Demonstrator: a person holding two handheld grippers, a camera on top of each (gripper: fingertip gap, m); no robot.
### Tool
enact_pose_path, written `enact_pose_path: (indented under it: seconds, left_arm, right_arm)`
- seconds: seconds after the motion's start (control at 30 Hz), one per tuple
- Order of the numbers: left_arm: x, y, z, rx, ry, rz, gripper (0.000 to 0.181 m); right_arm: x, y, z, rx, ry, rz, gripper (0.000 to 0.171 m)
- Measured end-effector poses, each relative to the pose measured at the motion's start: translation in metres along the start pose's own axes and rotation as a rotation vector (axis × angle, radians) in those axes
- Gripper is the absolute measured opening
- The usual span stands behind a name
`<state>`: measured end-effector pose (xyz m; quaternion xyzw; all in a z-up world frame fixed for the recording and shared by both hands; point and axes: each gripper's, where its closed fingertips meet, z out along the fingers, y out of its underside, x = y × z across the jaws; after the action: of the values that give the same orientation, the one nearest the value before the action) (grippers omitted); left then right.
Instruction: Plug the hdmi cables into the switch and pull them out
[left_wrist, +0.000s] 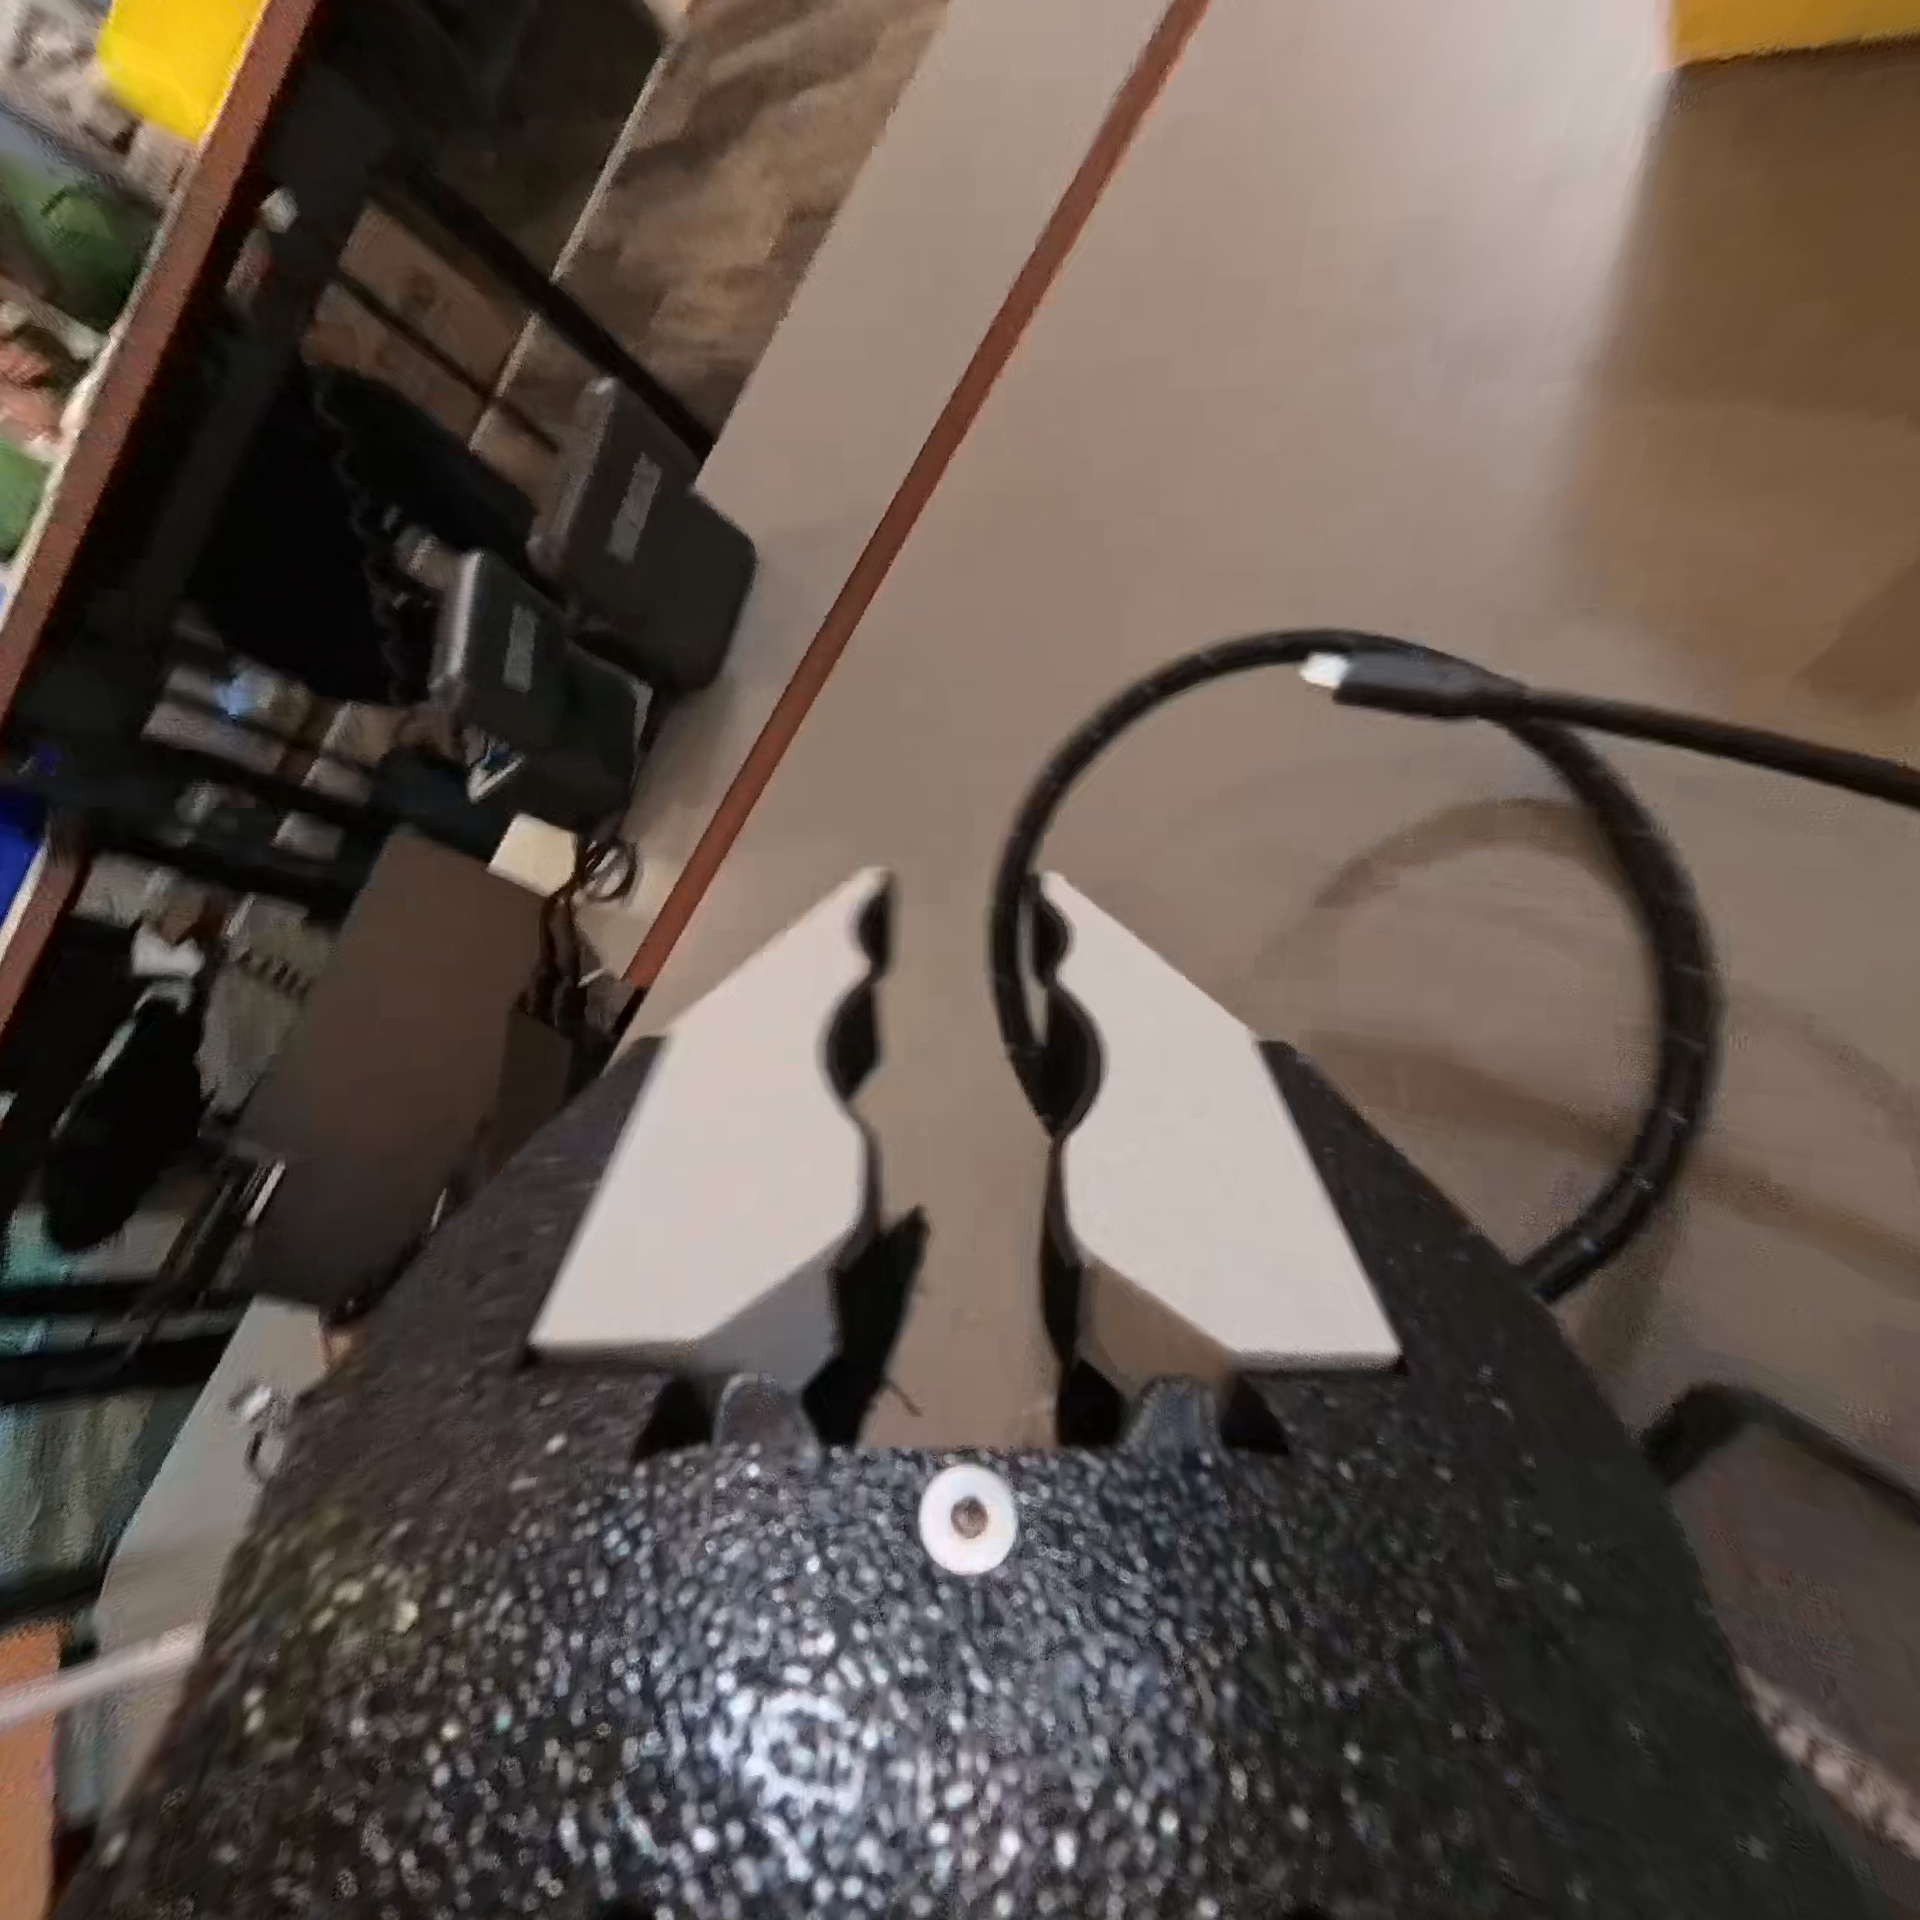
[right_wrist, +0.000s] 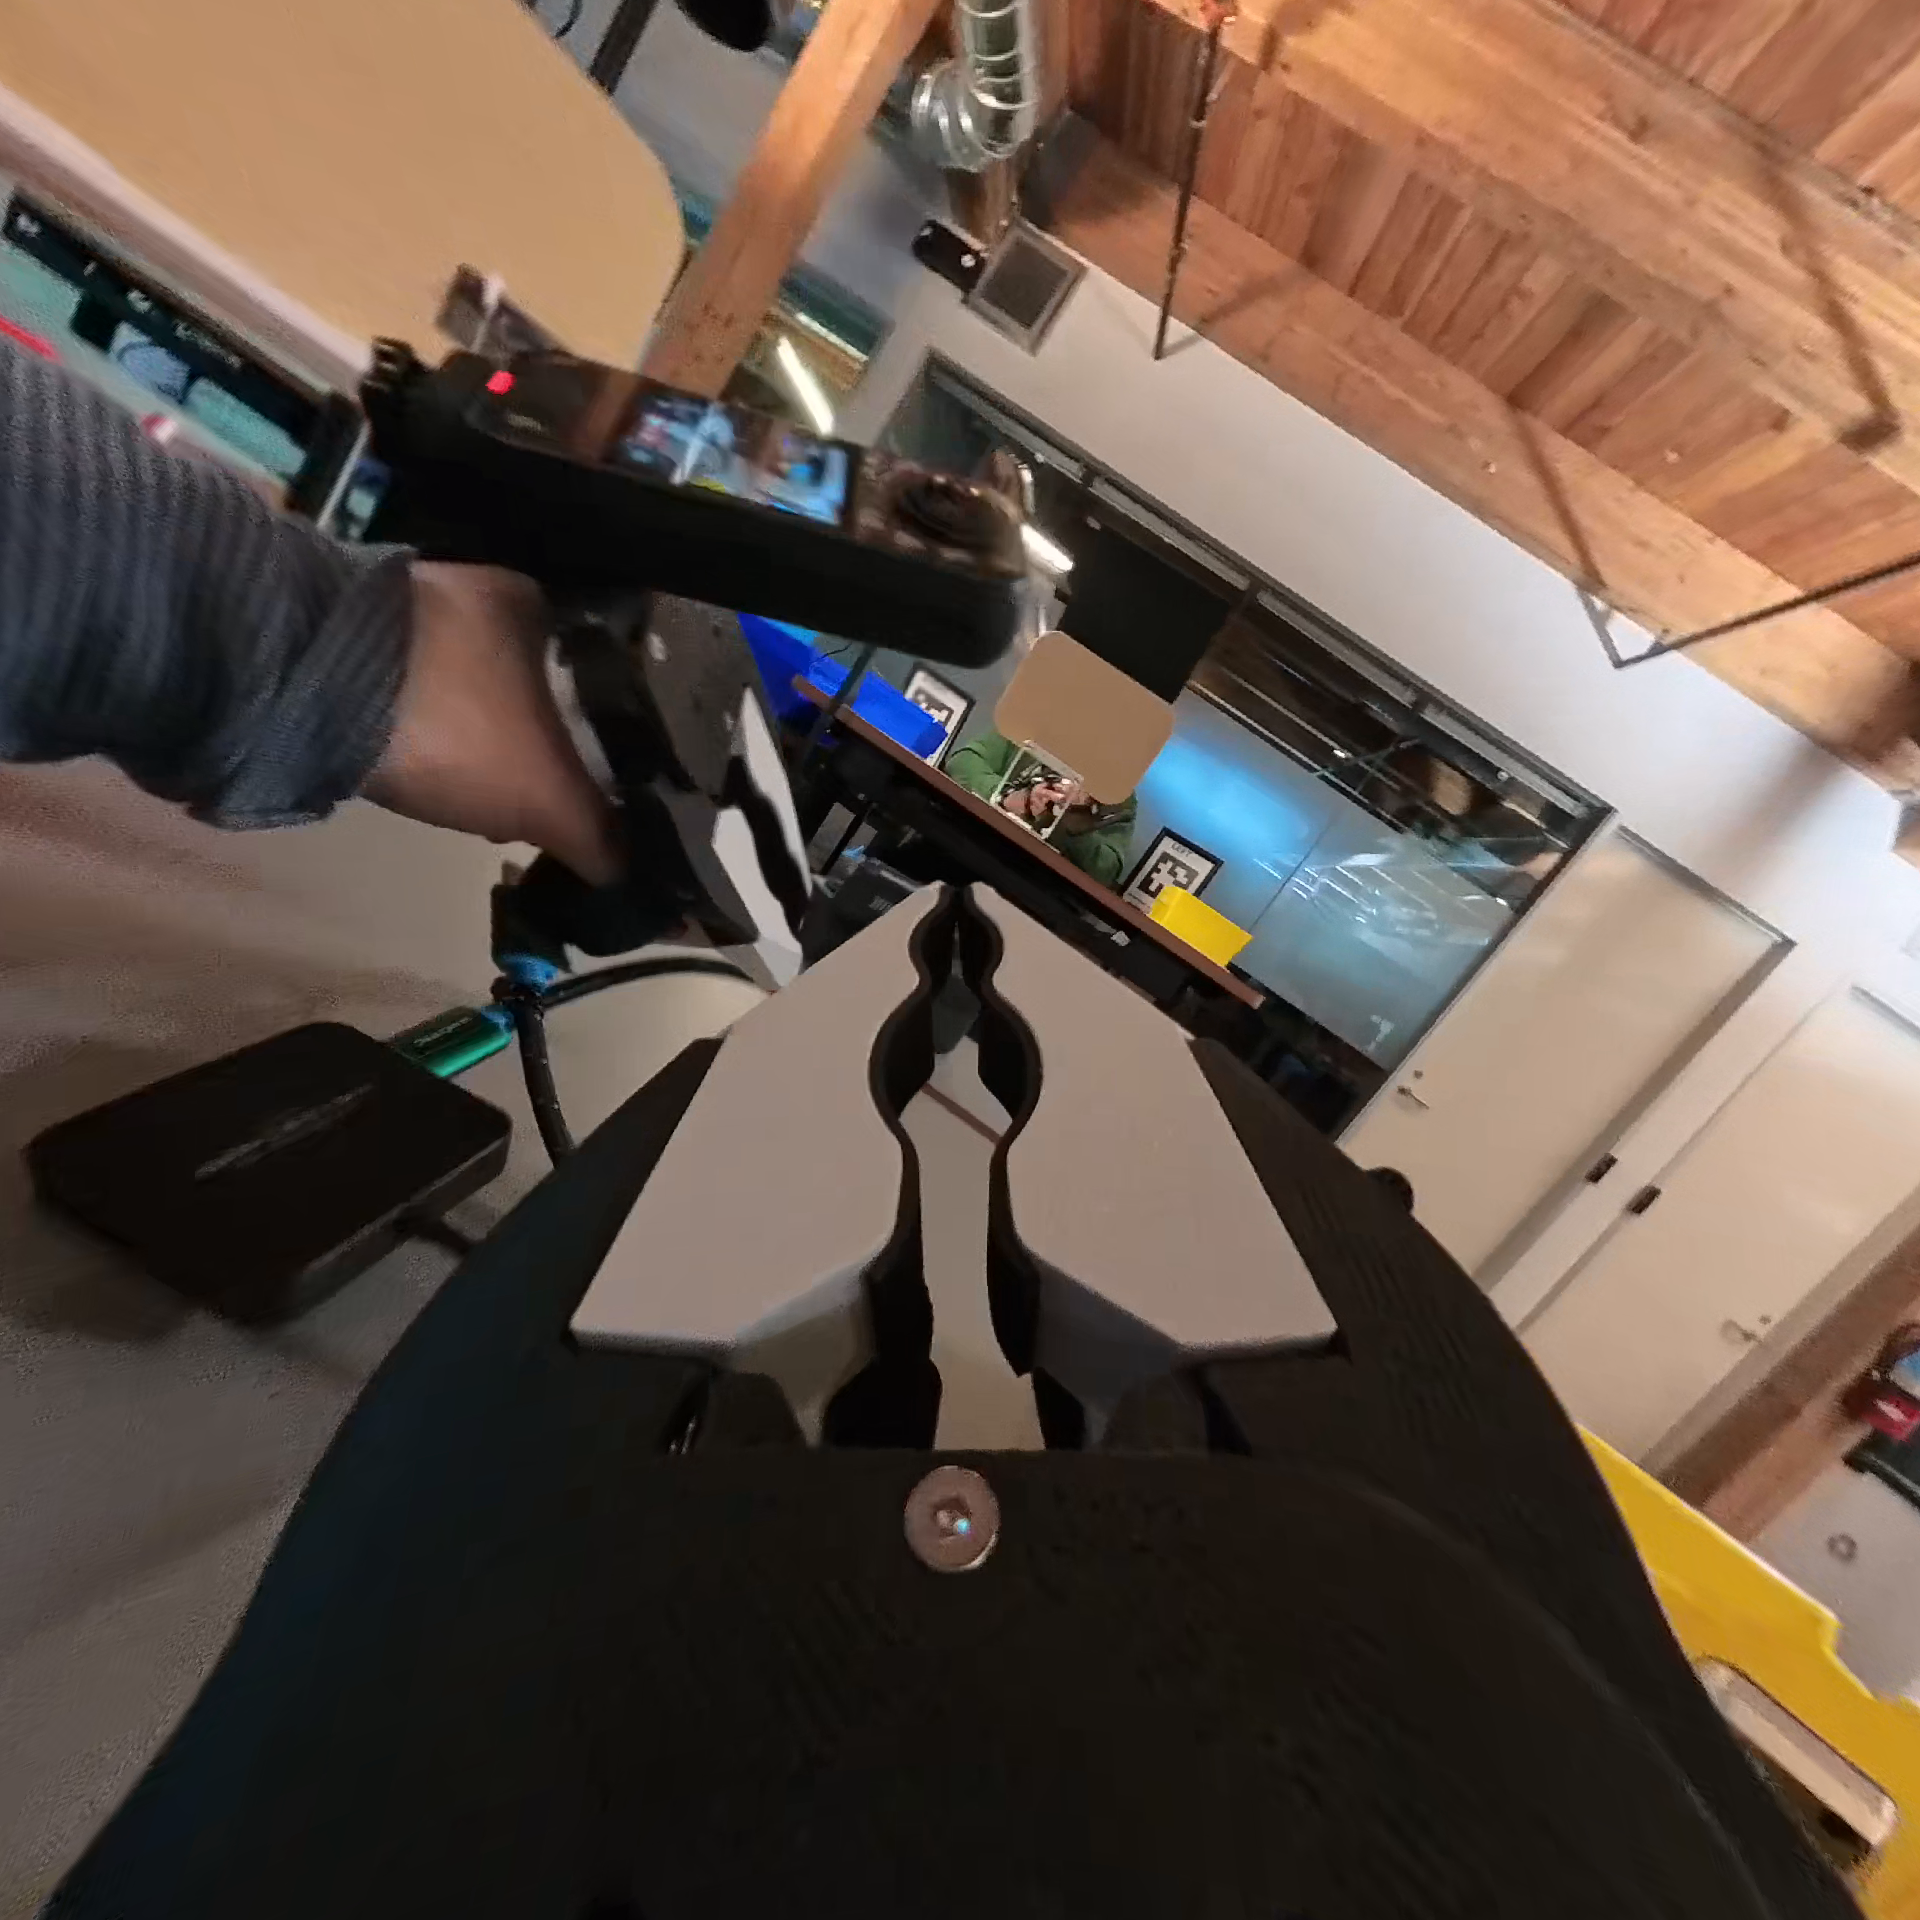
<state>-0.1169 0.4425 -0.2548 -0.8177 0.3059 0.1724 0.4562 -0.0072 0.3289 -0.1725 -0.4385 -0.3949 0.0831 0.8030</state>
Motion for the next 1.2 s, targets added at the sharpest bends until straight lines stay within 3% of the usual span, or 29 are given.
enact_pose_path:
  seconds: [0.07, 0.2, 0.37, 0.57, 0.67, 0.73, 0.87, 1.03, 1.07, 1.1, 1.2]
  left_arm:
    - [-0.014, 0.004, -0.002, -0.010, -0.117, -0.048, 0.061]
    - [-0.035, -0.010, -0.041, 0.183, -0.261, -0.126, 0.054]
    - [-0.006, 0.008, -0.089, 0.286, -0.113, -0.260, 0.063]
    - [0.055, 0.035, -0.128, 0.386, 0.032, -0.109, 0.071]
    - [0.075, 0.042, -0.131, 0.381, 0.046, -0.011, 0.072]
    - [0.081, 0.045, -0.129, 0.371, 0.047, 0.017, 0.072]
    - [0.089, 0.049, -0.126, 0.363, 0.116, -0.026, 0.078]
    - [0.104, 0.046, -0.129, 0.377, 0.278, -0.133, 0.079]
    - [0.104, 0.048, -0.127, 0.367, 0.273, -0.130, 0.079]
    - [0.103, 0.050, -0.125, 0.353, 0.258, -0.119, 0.078]
    - [0.101, 0.058, -0.118, 0.300, 0.200, -0.064, 0.076]
  right_arm:
    - [-0.008, 0.004, 0.002, -0.018, -0.039, -0.024, 0.000]
    - [-0.014, 0.010, 0.004, -0.051, -0.080, -0.014, 0.000]
    - [-0.038, 0.040, 0.010, -0.195, -0.238, -0.005, 0.001]
    - [-0.044, 0.051, 0.011, -0.225, -0.283, -0.141, 0.005]
    - [-0.079, 0.047, 0.000, -0.157, -0.508, -0.209, 0.019]
    - [-0.109, 0.046, -0.020, -0.056, -0.694, -0.371, 0.025]
    - [-0.111, 0.053, -0.014, -0.072, -0.649, -0.535, 0.030]
    - [-0.103, 0.086, -0.001, -0.212, -0.618, -0.665, 0.030]
    - [-0.101, 0.092, 0.001, -0.247, -0.610, -0.678, 0.026]
    - [-0.097, 0.098, 0.003, -0.283, -0.591, -0.691, 0.011]
    - [-0.093, 0.094, 0.005, -0.316, -0.565, -0.624, 0.006]
